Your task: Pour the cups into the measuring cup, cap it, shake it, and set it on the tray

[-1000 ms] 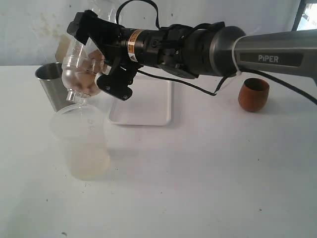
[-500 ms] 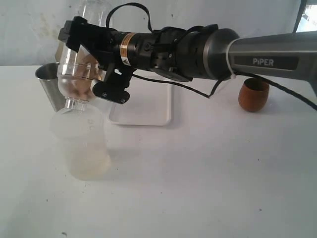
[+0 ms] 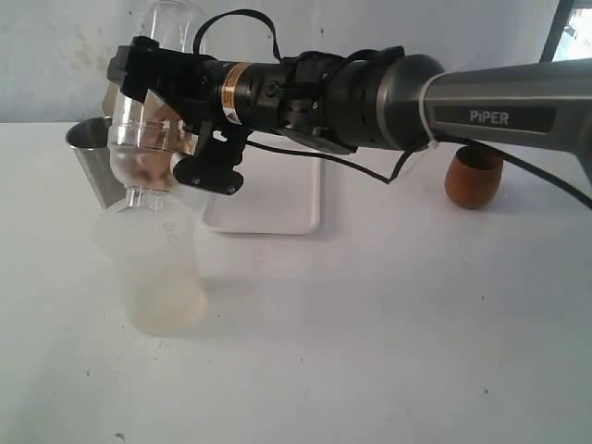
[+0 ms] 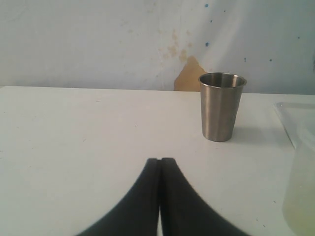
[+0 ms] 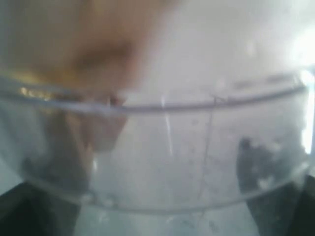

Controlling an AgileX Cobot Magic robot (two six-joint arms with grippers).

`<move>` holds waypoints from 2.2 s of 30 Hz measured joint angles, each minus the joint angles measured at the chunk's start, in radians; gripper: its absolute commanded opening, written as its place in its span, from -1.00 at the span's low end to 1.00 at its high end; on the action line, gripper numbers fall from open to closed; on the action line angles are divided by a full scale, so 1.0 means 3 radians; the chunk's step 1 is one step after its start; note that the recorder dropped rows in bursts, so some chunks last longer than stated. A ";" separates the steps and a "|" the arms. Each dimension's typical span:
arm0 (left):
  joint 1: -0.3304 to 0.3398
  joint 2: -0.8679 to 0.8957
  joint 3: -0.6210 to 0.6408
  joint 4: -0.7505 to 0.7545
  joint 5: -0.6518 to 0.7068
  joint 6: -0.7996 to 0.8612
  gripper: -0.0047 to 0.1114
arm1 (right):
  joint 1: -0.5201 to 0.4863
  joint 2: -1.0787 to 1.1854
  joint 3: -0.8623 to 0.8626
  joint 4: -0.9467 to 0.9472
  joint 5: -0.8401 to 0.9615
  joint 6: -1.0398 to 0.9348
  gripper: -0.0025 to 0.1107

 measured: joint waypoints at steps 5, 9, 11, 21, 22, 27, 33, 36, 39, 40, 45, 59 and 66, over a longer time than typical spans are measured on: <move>0.0000 0.0000 0.0000 0.0000 0.0000 0.0000 -0.92 | 0.0028 0.0000 0.0000 0.0000 0.0007 -0.0034 -0.96; 0.0000 0.0000 0.0000 0.0000 0.0000 0.0000 -0.92 | 0.0035 0.0000 0.0000 0.0000 0.0014 -0.0114 -0.96; 0.0000 0.0000 0.0000 0.0000 0.0000 0.0000 -0.92 | 0.0043 0.0000 0.0000 0.0000 0.0014 -0.0165 -0.96; 0.0000 0.0000 0.0000 0.0000 0.0000 0.0000 -0.92 | 0.0063 -0.0019 0.0000 -0.0007 0.0036 -0.0315 -0.96; 0.0000 0.0000 0.0000 0.0000 0.0000 0.0000 -0.92 | 0.0063 -0.0029 0.0000 -0.0007 0.0036 -0.0322 -0.96; 0.0000 0.0000 0.0000 0.0000 0.0000 0.0000 -0.92 | 0.0063 -0.0057 0.0000 -0.0026 0.0036 -0.0339 -0.96; 0.0000 0.0000 0.0000 0.0000 0.0000 0.0000 -0.92 | 0.0082 -0.0072 0.0000 -0.0046 0.0036 -0.0346 -0.96; 0.0000 0.0000 0.0000 0.0000 0.0000 0.0000 -0.92 | 0.0090 -0.0085 0.0000 -0.0052 0.0036 -0.0346 -0.96; 0.0000 0.0000 0.0000 0.0000 0.0000 0.0000 -0.92 | 0.0095 -0.0099 0.0000 -0.0052 0.0036 -0.0346 -0.96; 0.0000 0.0000 0.0000 0.0000 0.0000 0.0000 -0.92 | 0.0095 -0.0099 0.0000 -0.0052 0.0036 -0.0346 -0.96; 0.0000 0.0000 0.0000 0.0000 0.0000 0.0000 -0.92 | 0.0095 -0.0137 0.0000 -0.0052 0.0036 -0.0346 -0.96; 0.0000 0.0000 0.0000 0.0000 0.0000 0.0000 -0.92 | 0.0095 -0.0216 -0.0005 -0.0057 -0.0004 -0.0375 -0.96; 0.0000 0.0000 0.0000 0.0000 0.0000 0.0000 -0.92 | 0.0095 -0.0216 -0.0005 -0.0057 -0.0004 -0.0375 -0.96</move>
